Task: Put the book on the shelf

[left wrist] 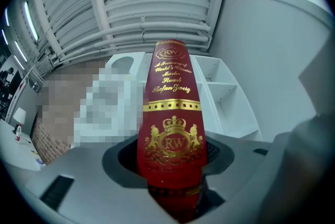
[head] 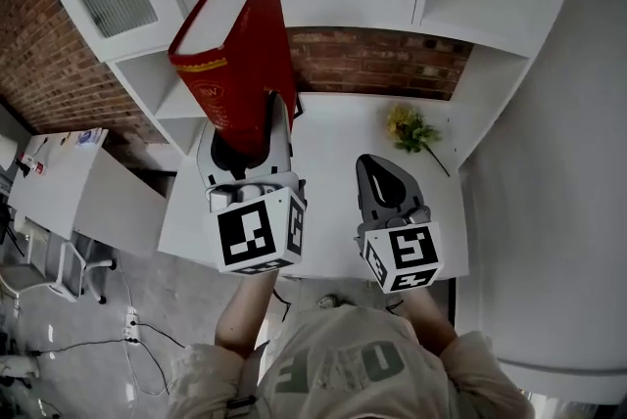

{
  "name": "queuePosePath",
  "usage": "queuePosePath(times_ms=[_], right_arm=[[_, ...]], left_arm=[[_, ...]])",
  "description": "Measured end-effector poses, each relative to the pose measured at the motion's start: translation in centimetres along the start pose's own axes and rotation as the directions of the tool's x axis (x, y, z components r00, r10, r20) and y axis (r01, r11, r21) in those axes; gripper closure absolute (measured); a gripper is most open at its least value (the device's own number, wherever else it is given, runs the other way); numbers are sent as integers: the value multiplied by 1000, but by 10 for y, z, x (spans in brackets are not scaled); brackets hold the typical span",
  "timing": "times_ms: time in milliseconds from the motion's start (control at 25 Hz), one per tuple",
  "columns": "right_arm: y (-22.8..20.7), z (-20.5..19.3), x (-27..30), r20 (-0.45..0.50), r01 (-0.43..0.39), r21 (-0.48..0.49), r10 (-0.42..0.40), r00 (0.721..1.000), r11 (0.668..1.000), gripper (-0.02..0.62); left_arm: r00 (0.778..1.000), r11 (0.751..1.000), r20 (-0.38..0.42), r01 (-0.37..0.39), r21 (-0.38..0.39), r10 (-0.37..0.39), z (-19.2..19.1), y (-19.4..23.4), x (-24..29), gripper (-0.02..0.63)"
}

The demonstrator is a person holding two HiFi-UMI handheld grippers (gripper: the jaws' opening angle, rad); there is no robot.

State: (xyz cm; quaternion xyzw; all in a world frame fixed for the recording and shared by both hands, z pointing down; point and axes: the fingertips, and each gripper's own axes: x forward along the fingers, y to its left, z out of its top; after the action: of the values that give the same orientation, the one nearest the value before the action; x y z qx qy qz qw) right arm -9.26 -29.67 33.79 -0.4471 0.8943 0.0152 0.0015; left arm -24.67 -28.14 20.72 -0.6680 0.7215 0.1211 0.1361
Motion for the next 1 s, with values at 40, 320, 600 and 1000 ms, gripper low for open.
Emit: queuePosePath(times_ms=[40, 320, 600, 1000], right_arm=[[1, 0, 0, 1, 1, 7, -1, 1000, 1000, 578], [13, -4, -1, -9, -29, 33, 29, 1000, 999, 578], [17, -11, 1, -28, -46, 59, 47, 998, 997, 578], [10, -25, 3, -59, -39, 98, 45, 997, 994, 579]], left_arm=[[1000, 1000, 17, 7, 6, -7, 10, 1, 7, 360], [997, 999, 76, 30, 28, -32, 69, 15, 59, 360], [995, 998, 92, 17, 66, -23, 100, 18, 104, 360], [999, 1000, -49, 18, 12, -17, 64, 26, 161, 360]])
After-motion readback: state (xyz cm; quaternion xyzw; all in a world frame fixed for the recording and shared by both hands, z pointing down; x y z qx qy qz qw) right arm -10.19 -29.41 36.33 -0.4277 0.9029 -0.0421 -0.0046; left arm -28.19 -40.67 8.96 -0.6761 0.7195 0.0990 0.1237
